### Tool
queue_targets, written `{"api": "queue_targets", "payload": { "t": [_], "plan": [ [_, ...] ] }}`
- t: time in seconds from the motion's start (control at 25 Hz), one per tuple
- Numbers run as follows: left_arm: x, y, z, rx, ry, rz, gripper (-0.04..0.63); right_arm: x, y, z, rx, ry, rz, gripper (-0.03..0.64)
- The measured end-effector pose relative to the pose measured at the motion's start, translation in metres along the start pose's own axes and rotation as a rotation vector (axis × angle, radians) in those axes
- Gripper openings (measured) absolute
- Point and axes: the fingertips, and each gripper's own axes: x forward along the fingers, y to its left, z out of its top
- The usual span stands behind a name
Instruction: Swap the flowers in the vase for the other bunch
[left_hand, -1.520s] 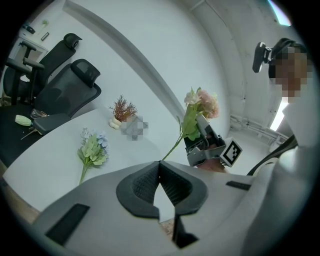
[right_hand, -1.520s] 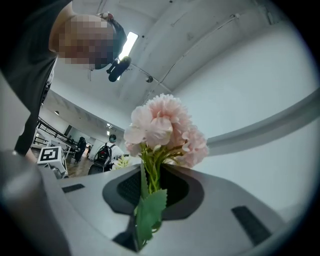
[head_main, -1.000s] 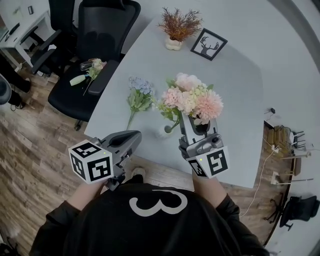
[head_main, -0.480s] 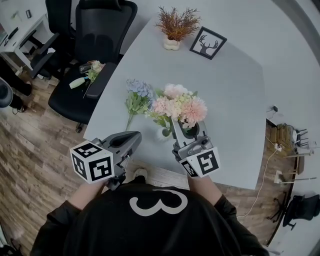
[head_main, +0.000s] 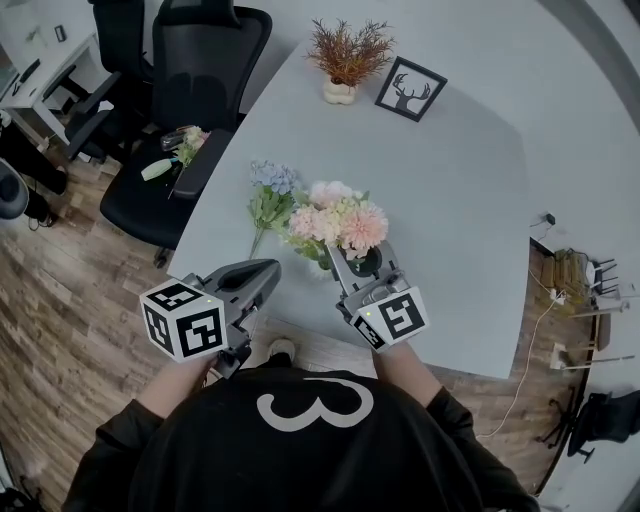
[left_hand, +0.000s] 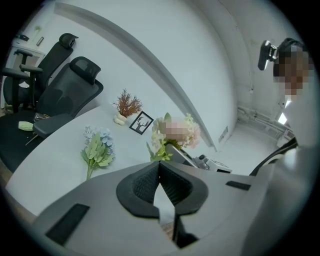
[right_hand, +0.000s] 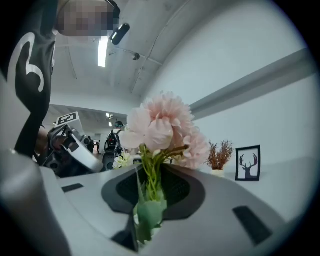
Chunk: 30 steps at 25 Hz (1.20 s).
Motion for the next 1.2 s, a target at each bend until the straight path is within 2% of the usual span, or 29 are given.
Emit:
{"api": "queue_targets", "payload": {
  "t": [0.32,0.48,0.68,0.88,1.04,1.2],
  "plan": [
    [-0.024,-0.004,0.006,0.003,-0.061,0.043,0.011,0.0,-0.004,-0.011,0.089,0.076,-0.002,0.109],
    [-0.041,-0.006,0.006,-0.003,-0.094,0.061,0.011,0.002,-0.002,-0.012,0.1,0.147,0.005,0.128],
    [-0.062,0.004,0.002,-0.03,-0.142,0.1,0.011,-0.001,-0.002,-0.015,0.136,0.228,0.011,0.213],
    [-0.079,0.009,-0.003,-0.053,-0.185,0.127,0.011,-0.015,-0.003,-0.006,0.211,0.232,-0.002,0.366],
    [-0.089,-0.001,-0.005,-0.042,-0.209,0.131,0.011,-0.038,-0.005,0.005,0.208,0.224,-0.03,0.385],
    [-0.09,-0.029,-0.02,-0.029,-0.206,0.1,0.011,-0.073,0.003,0.029,0.232,0.155,-0.028,0.385]
  ]
}}
